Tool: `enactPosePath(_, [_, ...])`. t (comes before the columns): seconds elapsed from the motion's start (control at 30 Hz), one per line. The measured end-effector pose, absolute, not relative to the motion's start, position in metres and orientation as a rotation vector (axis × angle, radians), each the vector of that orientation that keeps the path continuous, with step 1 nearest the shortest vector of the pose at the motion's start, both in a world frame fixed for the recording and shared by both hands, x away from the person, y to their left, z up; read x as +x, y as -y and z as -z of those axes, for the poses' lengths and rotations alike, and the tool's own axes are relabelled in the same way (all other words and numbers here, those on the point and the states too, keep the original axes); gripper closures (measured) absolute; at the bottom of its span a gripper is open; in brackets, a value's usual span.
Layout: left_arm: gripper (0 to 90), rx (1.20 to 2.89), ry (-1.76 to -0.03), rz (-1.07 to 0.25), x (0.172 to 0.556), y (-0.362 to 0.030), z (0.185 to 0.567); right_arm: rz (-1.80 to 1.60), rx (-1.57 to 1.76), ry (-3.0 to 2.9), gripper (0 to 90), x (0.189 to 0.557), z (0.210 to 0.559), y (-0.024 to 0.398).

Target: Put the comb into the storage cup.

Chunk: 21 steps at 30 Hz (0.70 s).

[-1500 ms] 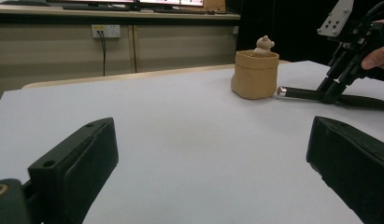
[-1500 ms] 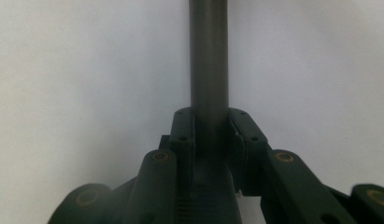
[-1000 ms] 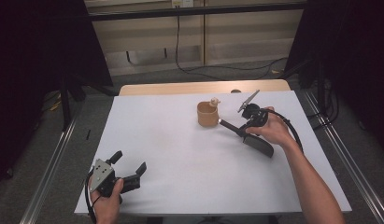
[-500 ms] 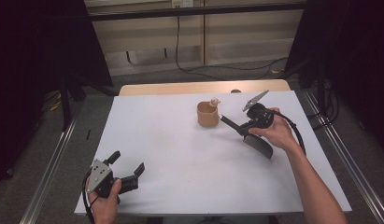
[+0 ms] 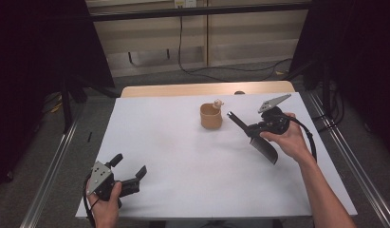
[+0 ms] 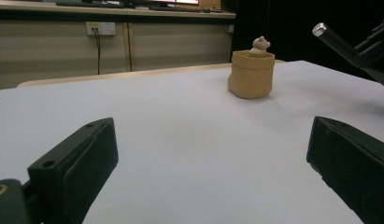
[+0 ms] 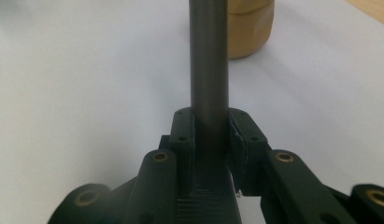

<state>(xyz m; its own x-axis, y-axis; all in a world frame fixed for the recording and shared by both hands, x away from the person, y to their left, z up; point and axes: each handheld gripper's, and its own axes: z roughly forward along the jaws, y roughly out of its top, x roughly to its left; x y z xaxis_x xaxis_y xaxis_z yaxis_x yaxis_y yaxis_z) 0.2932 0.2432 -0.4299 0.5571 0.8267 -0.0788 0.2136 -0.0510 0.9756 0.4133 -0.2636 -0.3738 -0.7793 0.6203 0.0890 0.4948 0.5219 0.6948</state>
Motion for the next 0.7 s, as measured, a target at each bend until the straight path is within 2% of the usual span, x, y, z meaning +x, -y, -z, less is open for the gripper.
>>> enactPosePath(0.47, [2.4, 1.595, -0.884, -0.597, 0.294, -0.234, 0.427, -1.165, 0.847, -2.627, 73.0, 0.381, 0.367, 0.250])
enactPosePath(0.7, [4.8, 1.622, -0.822, -0.517, 0.297, -0.234, 0.422, -1.185, 0.816, -2.653, 73.0, 0.368, 0.370, 0.237])
